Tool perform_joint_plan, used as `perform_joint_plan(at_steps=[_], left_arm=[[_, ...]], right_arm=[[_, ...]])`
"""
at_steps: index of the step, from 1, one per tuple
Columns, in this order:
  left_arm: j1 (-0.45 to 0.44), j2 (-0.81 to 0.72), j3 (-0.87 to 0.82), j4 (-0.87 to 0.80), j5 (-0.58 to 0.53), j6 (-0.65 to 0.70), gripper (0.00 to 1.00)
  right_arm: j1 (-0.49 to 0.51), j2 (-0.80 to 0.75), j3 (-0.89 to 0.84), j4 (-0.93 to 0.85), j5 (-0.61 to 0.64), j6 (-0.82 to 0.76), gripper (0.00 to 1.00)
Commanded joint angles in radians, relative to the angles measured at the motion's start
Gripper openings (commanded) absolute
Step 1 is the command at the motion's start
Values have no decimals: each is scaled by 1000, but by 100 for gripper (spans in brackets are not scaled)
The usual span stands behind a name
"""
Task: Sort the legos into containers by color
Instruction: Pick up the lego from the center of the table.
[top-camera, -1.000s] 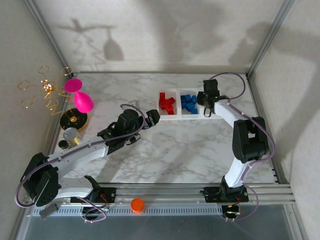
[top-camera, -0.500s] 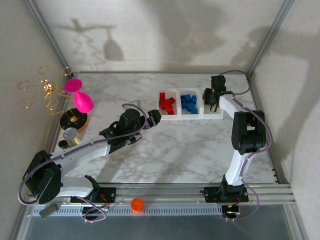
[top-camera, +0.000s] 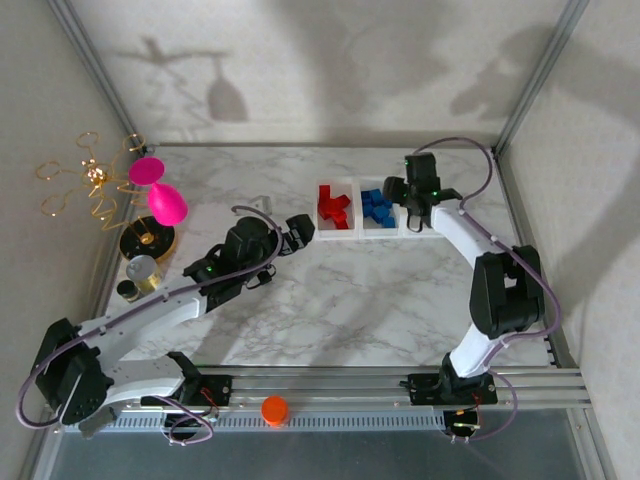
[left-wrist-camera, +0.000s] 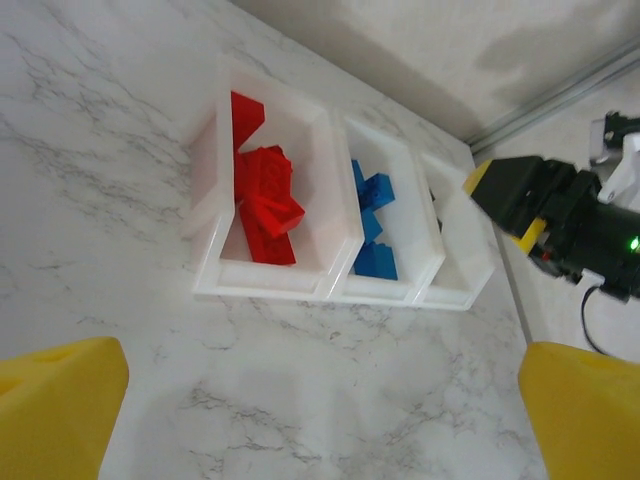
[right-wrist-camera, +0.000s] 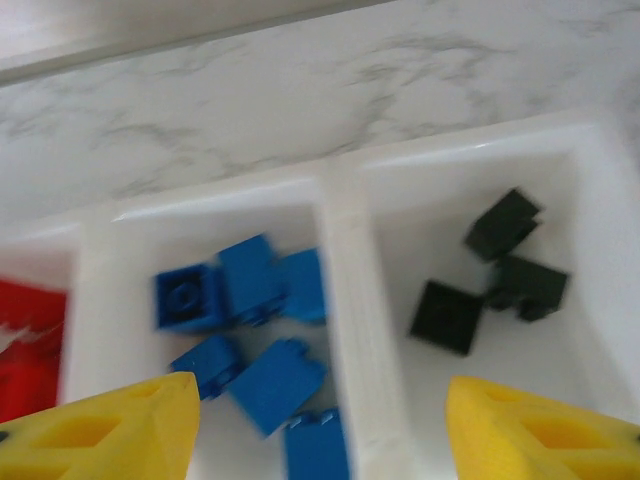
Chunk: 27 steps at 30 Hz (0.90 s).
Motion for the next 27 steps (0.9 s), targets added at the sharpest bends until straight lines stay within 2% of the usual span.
perform_joint_plan(at_steps=[1,11,16,22,27], left_arm=[[-4,-68,-28,-70,-71,4,100],[9,-228,-116,-242,-176,-58,100],[12,-300,-133,-319,-214,-73,100],[16,-383,-148,-391,-245,-108,100],[19,-443,-158,-439,-254,-139,100]], right_arm=[[76,-37,-61,-4,-40,7,68],[365,-38,-164,87,-137,19,74],[500,47,-148,153,-163,24,78],[610,151,-97,210,-185,-27,81],[674,236,-24,193,-151,-47,83]])
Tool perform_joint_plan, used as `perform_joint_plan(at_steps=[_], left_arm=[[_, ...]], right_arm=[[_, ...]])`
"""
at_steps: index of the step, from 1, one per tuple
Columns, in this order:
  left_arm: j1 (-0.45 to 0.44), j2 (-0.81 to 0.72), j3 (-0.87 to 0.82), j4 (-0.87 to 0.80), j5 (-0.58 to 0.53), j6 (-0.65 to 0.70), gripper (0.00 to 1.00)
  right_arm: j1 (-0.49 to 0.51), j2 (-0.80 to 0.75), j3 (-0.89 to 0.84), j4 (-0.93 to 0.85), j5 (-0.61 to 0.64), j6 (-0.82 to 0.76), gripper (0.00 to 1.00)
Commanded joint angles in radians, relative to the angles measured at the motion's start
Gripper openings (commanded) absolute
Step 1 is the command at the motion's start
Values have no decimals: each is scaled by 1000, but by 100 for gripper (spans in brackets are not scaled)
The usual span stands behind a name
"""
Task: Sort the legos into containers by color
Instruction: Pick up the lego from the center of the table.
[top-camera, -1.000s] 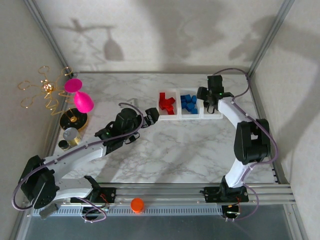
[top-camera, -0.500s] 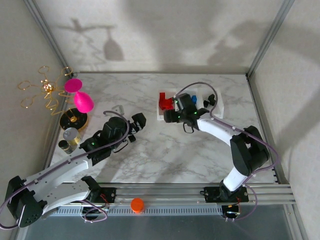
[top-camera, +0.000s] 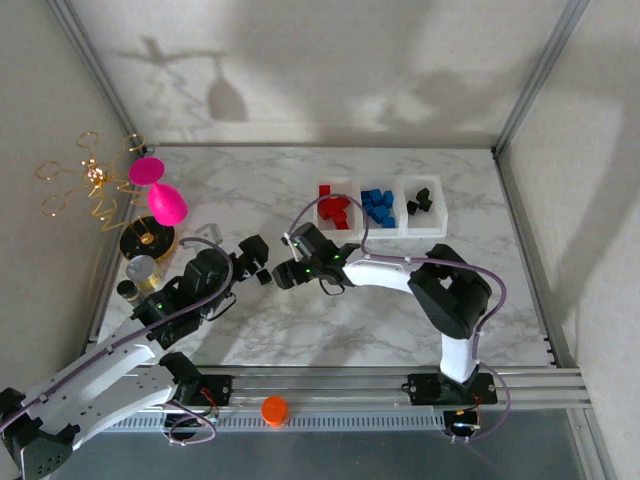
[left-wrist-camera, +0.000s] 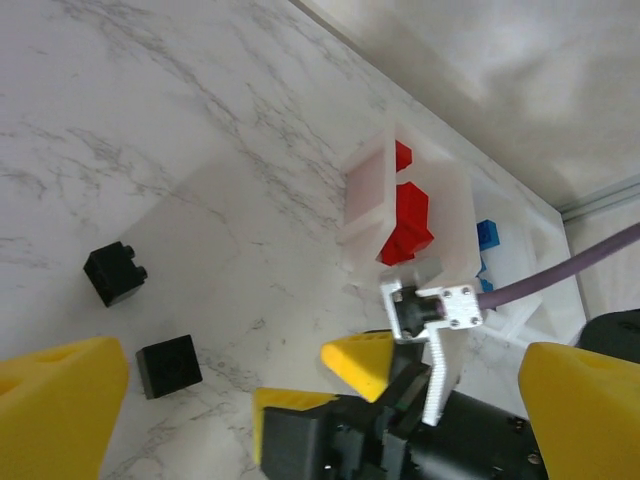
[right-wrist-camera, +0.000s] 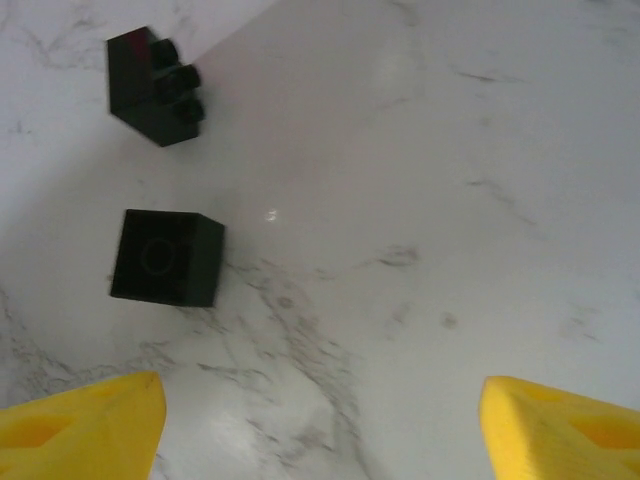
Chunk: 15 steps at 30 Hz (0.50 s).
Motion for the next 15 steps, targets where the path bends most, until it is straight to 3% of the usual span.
perform_joint_plan(at_steps=[1,11,15], left_arm=[[10,-39,-11,-85,-47,-39,100],[14,-111,-19,-132,-91,-59,99],[16,-116,-23,-134,-98,-65,100]], right_arm=[[36,45,65,27,12,-32,83],[124,187,205,-25,104,-63,85],[128,240,268,-61,149,-67,81]])
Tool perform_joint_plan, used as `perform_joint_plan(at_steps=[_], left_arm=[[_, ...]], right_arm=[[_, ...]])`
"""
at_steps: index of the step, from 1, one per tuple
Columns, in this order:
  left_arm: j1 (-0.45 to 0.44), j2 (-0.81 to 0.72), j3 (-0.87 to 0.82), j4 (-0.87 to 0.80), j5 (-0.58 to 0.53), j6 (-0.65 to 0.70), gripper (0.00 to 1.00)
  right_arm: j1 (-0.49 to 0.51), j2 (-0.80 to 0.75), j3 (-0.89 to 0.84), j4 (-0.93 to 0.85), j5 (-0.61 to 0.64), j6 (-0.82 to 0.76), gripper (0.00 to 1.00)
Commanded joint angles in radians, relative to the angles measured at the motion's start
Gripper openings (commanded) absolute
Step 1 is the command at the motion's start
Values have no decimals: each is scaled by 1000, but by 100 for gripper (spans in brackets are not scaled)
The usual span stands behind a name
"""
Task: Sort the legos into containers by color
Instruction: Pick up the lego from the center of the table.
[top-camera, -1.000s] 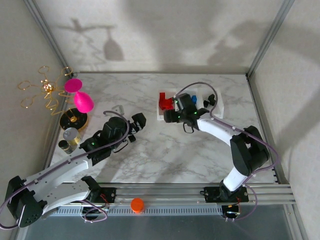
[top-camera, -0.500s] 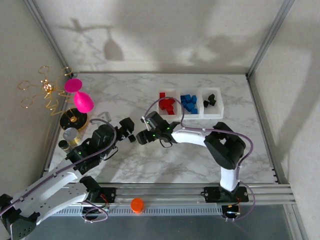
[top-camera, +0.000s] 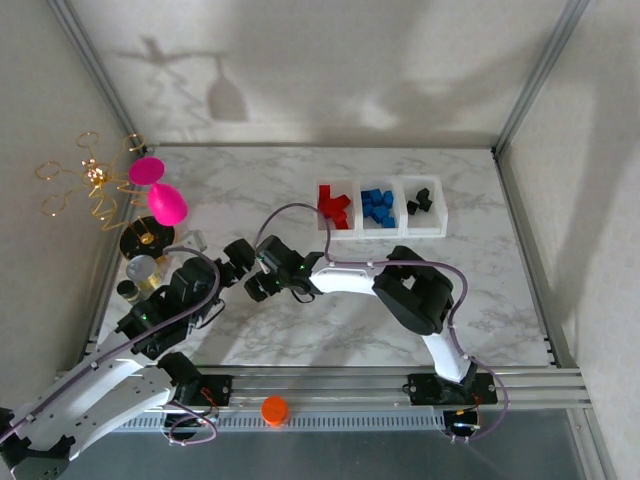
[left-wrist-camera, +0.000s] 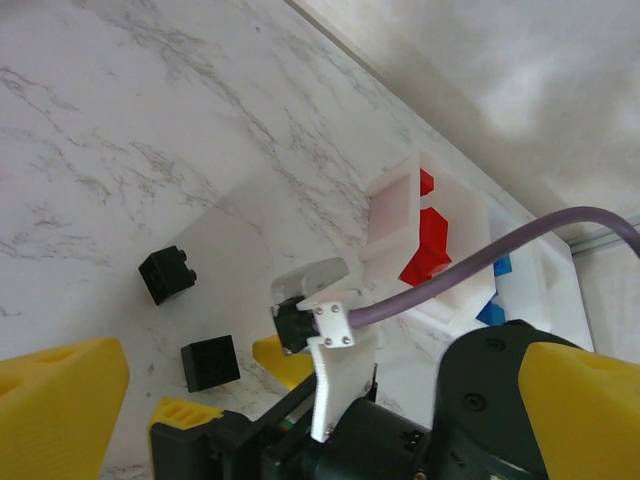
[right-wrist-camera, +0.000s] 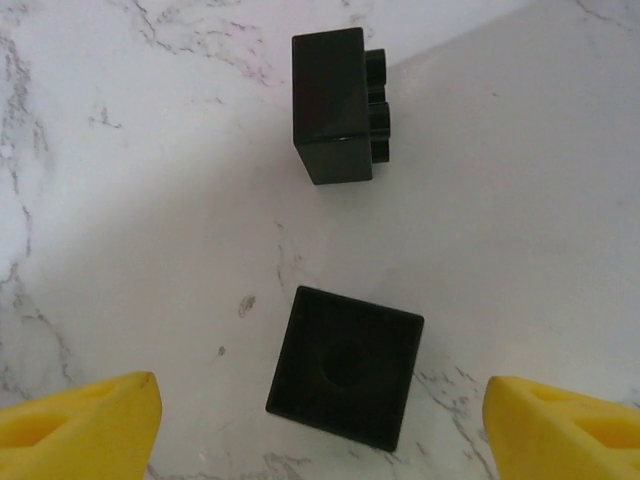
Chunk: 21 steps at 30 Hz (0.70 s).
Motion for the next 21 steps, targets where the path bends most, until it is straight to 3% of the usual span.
perform_joint_plan(at_steps=[1,13,21], left_arm=[[10,-8,-14,-32,-41,-30,100],[12,2,-29,5,-18,-24,100],[14,13,-24,19,-6,-16,100]], right_arm=[[4,51,70,-53,71,-18,80],[10,98,115,-77,112,-33,52],[-1,36,73,-64,81,-3,30]])
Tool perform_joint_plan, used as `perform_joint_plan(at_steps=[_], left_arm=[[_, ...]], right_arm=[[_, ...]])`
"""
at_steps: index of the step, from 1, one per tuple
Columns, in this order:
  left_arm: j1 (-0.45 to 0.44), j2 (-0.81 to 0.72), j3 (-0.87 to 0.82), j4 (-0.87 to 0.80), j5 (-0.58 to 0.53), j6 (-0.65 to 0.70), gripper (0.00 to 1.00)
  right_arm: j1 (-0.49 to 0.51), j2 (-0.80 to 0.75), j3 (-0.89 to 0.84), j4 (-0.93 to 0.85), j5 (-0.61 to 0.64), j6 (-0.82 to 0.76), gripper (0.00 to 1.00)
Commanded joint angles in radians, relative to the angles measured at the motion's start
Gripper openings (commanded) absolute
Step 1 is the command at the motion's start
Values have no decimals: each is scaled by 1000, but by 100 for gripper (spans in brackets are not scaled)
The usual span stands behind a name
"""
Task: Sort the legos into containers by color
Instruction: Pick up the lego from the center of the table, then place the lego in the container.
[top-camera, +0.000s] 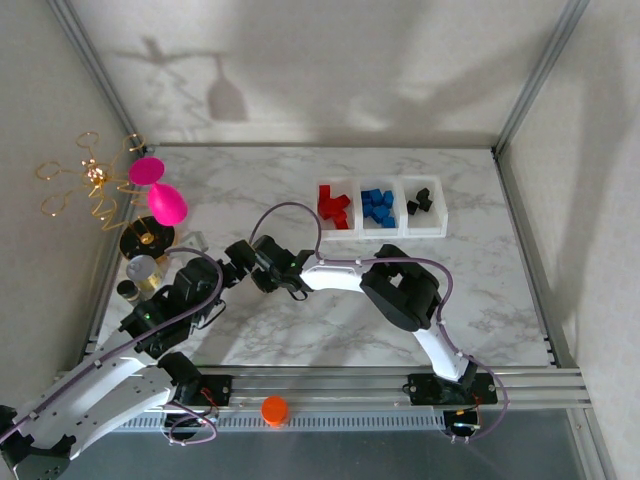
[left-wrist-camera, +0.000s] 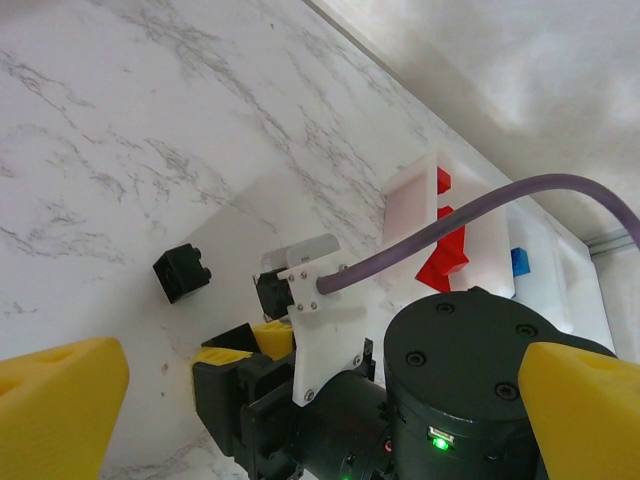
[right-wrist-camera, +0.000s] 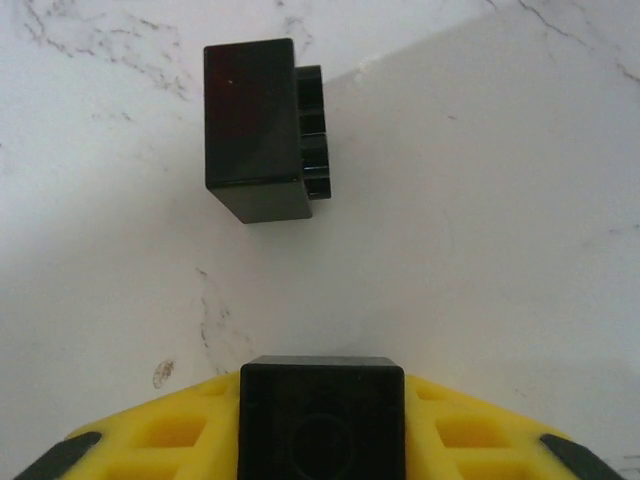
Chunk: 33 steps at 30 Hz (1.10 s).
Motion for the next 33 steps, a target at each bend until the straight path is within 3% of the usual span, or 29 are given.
perform_joint_plan(at_steps=[1,10,21,33], left_arm=[[9,4,-4,15,3,-15,100],[8,82,17,118,76,11,100],[-12,321,99,344,242,115,100],[-41,530,185,509,332,168,100]], right_arm=[[-5,-61,-29,-11,-10,24,29],[-115,-316,-214,13,-33,108,25],[-426,-565,-366,-79,95,176,25],[-762,-518,-342,-55,125,167,25]])
